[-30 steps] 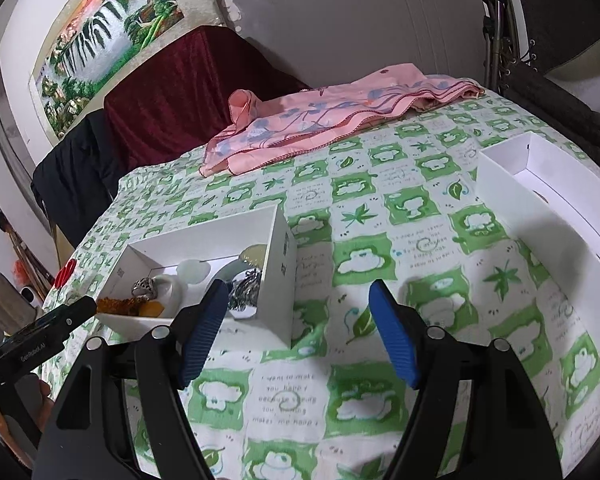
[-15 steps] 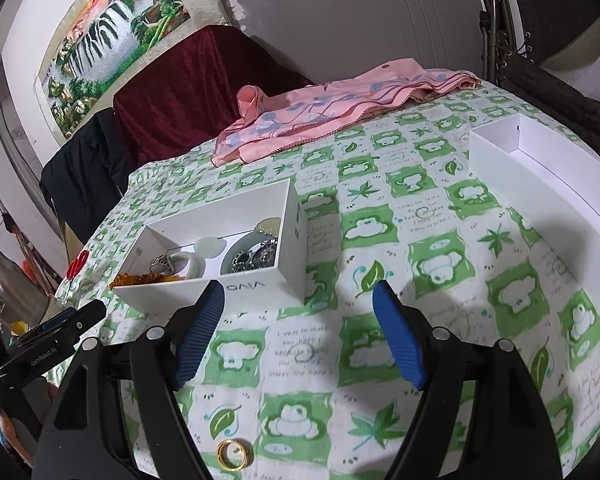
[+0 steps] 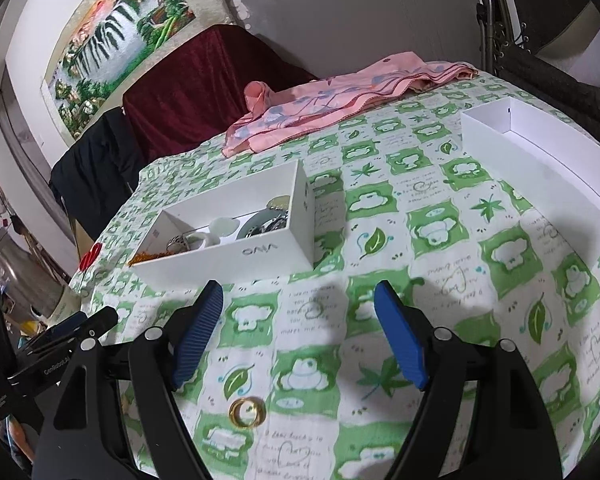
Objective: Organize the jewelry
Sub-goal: 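Withdraw both tools from the box toward the gold ring on the sheet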
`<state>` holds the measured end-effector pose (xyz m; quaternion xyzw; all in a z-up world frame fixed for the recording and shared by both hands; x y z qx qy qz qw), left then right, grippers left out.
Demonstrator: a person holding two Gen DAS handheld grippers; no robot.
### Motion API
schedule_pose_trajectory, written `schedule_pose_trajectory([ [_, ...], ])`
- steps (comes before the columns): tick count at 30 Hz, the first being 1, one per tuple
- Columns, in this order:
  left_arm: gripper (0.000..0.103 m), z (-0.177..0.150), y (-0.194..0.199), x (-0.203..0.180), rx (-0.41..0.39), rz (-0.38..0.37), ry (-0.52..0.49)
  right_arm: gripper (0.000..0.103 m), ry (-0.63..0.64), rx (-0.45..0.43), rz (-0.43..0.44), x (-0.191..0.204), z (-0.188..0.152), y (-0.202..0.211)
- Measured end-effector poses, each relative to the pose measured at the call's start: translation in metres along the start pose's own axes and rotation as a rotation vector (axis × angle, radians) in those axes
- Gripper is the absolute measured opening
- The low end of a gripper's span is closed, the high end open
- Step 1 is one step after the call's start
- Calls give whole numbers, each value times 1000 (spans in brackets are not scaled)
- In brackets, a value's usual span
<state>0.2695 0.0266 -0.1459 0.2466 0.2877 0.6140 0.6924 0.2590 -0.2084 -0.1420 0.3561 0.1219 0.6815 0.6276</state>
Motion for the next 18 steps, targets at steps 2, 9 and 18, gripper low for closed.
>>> schedule_pose_trajectory([
  [2,88,-2,3,0,-1,2,-5,74,7,-1,2,2,-3,3],
  [9,88,-14,15,-5,-13,13,-39,74,17,4,12,6,-13,13],
  [18,93,-25,34,-13,-54,48,-101,77,44,-3,20,12,-25,27],
])
Point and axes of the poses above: each gripper's, at about its wrist camera, not at the fingertips, and y roughly against the way its jaws point, x to its left, z to its top, the point moved 10 cm from there along -y, roughly the way its jaws point, and after that the axes turned 3 degrees about -z, right-handed, at the moved point
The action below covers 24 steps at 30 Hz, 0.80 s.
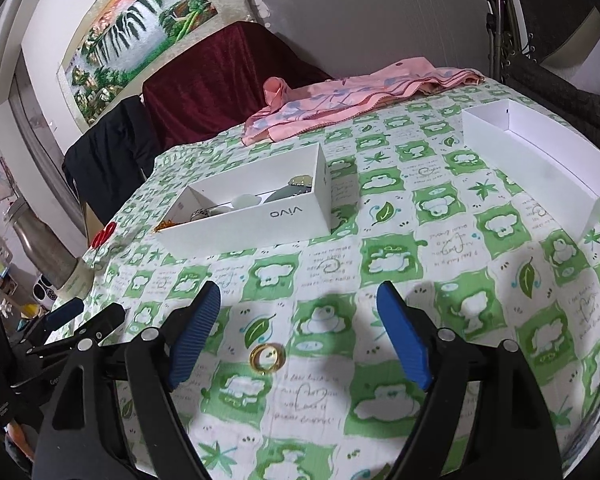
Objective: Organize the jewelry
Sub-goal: 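Withdraw both tools from the box toward the gold ring on the sheet, then lower the left tool over the gold ring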
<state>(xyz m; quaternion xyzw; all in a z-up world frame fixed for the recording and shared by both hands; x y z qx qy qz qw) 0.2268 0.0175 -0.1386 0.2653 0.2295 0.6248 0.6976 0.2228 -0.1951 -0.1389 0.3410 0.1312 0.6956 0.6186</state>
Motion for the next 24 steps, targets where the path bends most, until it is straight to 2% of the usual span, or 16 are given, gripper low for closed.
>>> schedule_pose_trajectory([
  [10,94,-9,8,-9,-5,16,-63,77,4,2,13,2,-7,8],
  [24,94,-11,9,-11,2,15,-74,78,5,-4,15,3,-7,10],
])
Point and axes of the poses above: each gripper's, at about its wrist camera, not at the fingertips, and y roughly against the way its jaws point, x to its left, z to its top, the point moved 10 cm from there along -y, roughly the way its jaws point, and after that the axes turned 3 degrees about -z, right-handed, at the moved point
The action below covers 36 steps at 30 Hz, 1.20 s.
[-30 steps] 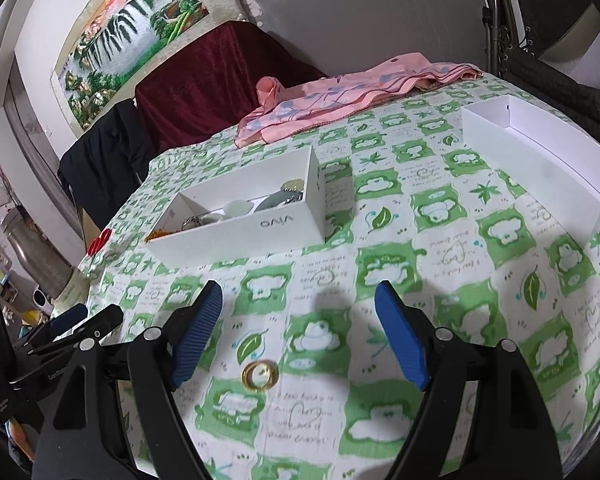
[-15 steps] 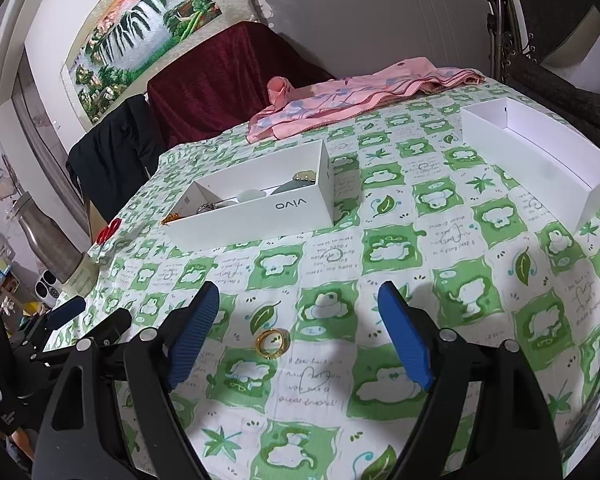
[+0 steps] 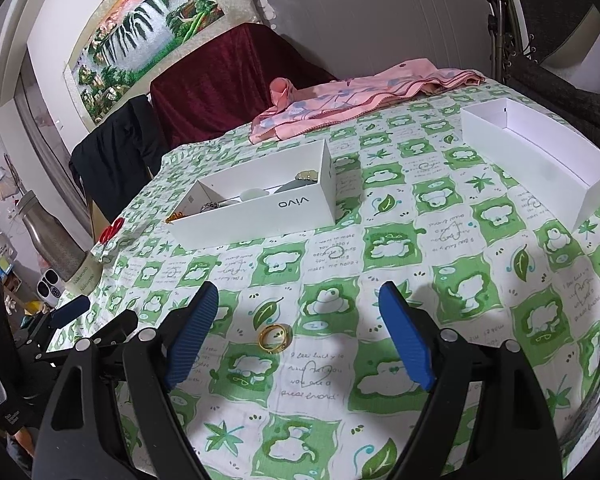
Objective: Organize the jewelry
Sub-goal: 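Lower the left tool over the gold ring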
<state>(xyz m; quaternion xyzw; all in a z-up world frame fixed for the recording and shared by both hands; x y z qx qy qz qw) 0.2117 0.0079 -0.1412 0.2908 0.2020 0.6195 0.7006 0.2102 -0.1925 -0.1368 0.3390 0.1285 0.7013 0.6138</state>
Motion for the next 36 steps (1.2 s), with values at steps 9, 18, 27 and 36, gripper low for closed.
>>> schedule_pose_trajectory([
  [9,94,-8,-3,7,42,-84,30,81,-13,-3,-1,-4,1,3],
  [18,89,-24,13,-5,29,-138,-71,81,-11,-6,9,-3,1,4],
  [27,61,-35,2,-18,106,-198,-106,81,-2,-6,6,-3,1,4],
  [36,22,-36,-9,-29,140,-213,-143,81,3,-6,6,-1,2,3],
])
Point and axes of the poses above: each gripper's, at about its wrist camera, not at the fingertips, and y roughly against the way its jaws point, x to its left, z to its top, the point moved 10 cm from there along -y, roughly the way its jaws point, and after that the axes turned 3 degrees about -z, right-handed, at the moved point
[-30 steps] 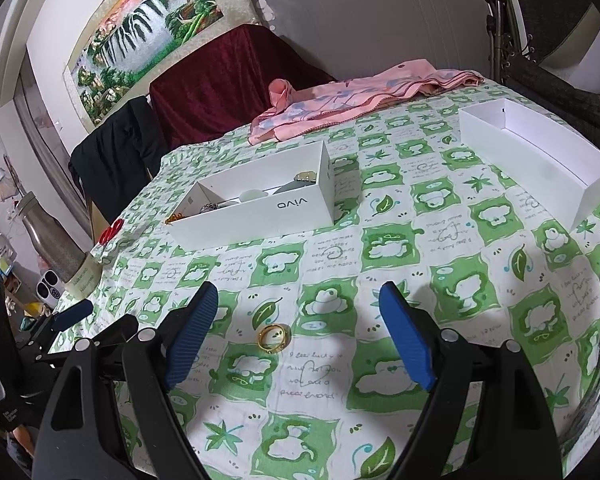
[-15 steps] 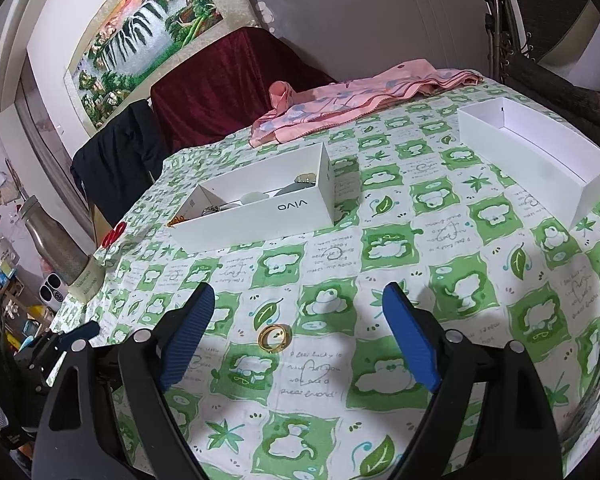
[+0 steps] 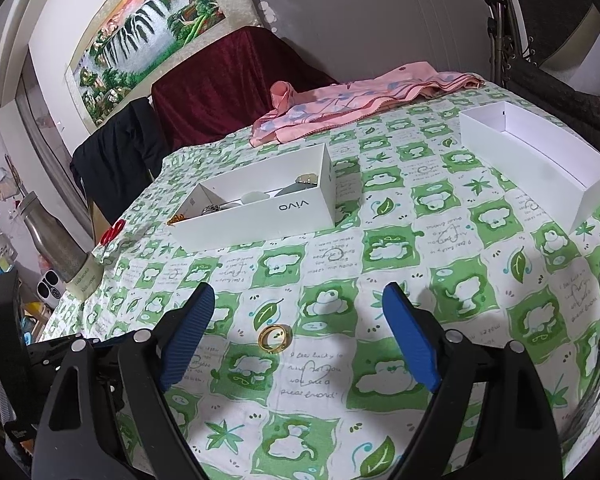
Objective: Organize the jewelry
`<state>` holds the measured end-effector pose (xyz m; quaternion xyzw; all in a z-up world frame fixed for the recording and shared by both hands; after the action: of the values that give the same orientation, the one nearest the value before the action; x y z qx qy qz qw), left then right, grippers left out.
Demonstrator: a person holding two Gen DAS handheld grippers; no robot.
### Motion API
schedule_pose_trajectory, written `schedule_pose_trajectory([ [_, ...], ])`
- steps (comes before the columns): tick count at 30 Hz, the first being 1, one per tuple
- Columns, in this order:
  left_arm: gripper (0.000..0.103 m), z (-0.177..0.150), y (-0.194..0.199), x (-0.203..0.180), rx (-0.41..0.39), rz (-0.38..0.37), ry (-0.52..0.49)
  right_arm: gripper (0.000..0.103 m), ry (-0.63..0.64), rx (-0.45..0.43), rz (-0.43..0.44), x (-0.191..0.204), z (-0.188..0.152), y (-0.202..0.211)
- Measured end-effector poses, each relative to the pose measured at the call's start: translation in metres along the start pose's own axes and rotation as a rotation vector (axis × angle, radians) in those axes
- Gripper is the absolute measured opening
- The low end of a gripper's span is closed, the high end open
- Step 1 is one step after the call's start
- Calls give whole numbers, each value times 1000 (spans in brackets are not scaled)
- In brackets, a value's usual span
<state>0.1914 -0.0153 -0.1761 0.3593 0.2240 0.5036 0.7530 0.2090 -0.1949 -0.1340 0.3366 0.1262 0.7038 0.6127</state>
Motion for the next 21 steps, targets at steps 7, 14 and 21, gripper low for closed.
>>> schedule_pose_trajectory([
  [7,22,16,-8,37,-10,38,113,81,57,24,-11,7,-4,-5],
  [14,22,21,-10,47,-17,24,160,60,159,141,-63,15,-22,-23],
  [21,22,18,-10,46,-11,31,150,49,237,203,-92,18,-38,-27],
])
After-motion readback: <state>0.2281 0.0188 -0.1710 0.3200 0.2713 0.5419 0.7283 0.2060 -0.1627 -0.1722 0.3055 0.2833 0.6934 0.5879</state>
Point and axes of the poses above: each gripper's, at about its wrist camera, not at the fingertips, and y roughly against the way its jaws point, x to its left, z to its top, the point moved 10 cm from there along -y, roughly the way its jaws point, and after that the axes turned 3 degrees about -z, right-handed, at the moved point
